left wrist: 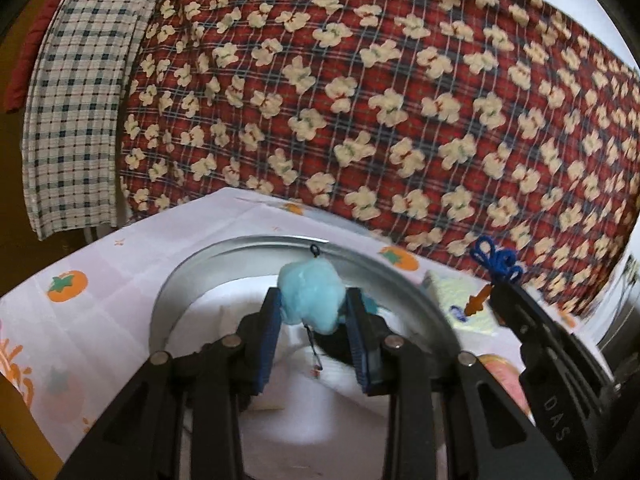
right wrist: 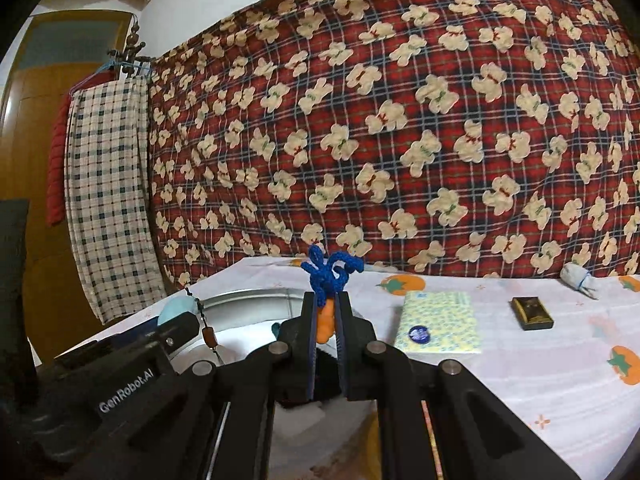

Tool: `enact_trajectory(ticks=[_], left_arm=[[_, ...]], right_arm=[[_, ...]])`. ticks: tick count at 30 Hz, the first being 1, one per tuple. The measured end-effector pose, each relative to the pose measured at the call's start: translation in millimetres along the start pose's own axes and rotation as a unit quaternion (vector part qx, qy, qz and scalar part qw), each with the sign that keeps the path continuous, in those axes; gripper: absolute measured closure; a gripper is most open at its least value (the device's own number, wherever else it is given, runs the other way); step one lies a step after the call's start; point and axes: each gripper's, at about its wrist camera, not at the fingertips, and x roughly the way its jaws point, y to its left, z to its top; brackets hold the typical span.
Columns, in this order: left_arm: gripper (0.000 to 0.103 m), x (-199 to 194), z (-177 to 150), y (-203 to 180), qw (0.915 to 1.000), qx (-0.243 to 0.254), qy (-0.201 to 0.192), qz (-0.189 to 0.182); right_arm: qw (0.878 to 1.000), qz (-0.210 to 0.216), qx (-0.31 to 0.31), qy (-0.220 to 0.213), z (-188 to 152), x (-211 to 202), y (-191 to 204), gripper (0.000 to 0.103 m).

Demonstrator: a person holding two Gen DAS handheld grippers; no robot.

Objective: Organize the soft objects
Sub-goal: 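Carry the pompom and pipe-cleaner figure over the metal tin with both tools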

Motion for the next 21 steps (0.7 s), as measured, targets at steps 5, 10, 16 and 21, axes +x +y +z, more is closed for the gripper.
enact_trajectory(ticks=[5,10,16,21], left_arm=[[0.072,3,-1,5,0.9998,0.005,0.004,0.018],[0.072,7,-2,6,0.9994,0.012,0.006,0.030],[0.072,14,-3,9,0.9990,0.014,0.015,0.039],[0.072,17,-5,10,0.9983,0.022,0.017,0.050]], right_arm=[[1.000,0.003,0.004,0.007,-5,10,5,0.093],[1.000,0.001,-0.004,0.021,-12,22,10,0.093],[0.999,0.005,-0.015,0.034,-17,29,16,0.093],[0.999,0.004,-0.017,0.034,-18,29,18,0.093]])
